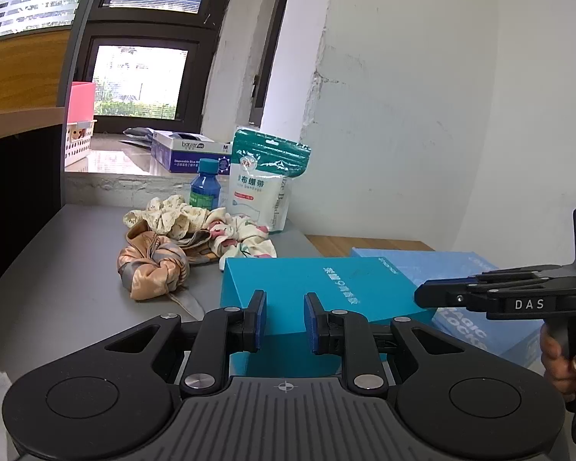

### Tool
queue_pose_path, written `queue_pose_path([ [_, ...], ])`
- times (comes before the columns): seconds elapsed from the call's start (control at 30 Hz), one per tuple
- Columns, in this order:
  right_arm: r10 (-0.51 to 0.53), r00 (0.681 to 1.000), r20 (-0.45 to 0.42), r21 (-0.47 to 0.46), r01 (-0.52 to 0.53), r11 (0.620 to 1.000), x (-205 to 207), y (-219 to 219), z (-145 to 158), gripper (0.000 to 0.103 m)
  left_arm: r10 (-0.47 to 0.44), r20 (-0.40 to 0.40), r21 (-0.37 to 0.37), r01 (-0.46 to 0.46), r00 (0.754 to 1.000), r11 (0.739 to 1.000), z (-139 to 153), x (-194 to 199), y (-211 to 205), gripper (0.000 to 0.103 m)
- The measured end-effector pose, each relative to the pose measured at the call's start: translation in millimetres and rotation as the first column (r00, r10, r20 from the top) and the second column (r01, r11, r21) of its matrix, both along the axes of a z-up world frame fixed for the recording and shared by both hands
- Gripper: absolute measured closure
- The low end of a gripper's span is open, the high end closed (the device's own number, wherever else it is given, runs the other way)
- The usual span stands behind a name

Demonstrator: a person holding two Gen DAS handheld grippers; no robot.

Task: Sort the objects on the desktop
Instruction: 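Press the lid down over the box rim with both tools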

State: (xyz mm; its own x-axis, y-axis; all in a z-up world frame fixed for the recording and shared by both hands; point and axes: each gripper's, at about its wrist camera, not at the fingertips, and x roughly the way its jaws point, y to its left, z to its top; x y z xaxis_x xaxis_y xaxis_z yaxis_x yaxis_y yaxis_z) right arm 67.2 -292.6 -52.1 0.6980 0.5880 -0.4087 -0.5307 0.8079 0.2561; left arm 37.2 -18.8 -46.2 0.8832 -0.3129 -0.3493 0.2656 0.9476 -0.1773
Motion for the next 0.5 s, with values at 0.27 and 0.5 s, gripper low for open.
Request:
queue_pose_path([
  [0.27, -0.022, 1.000, -0.015, 0.008, 0.022, 1.000, 3.2, -1.4, -4.2, 0.066, 0.009, 0.005, -0.002, -0.009, 1.000, 1.000, -0.5, 0.1, -0.9, 0.079],
  [0.5, -0.048, 0.999, 0.008, -0.036, 0.048, 0.998, -1.4, 2.6, -0.3, 0.065, 0.028, -0.006, -0.014, -0.028, 1.000, 1.000, 3.1, -2.6, 0.3, 0.078],
])
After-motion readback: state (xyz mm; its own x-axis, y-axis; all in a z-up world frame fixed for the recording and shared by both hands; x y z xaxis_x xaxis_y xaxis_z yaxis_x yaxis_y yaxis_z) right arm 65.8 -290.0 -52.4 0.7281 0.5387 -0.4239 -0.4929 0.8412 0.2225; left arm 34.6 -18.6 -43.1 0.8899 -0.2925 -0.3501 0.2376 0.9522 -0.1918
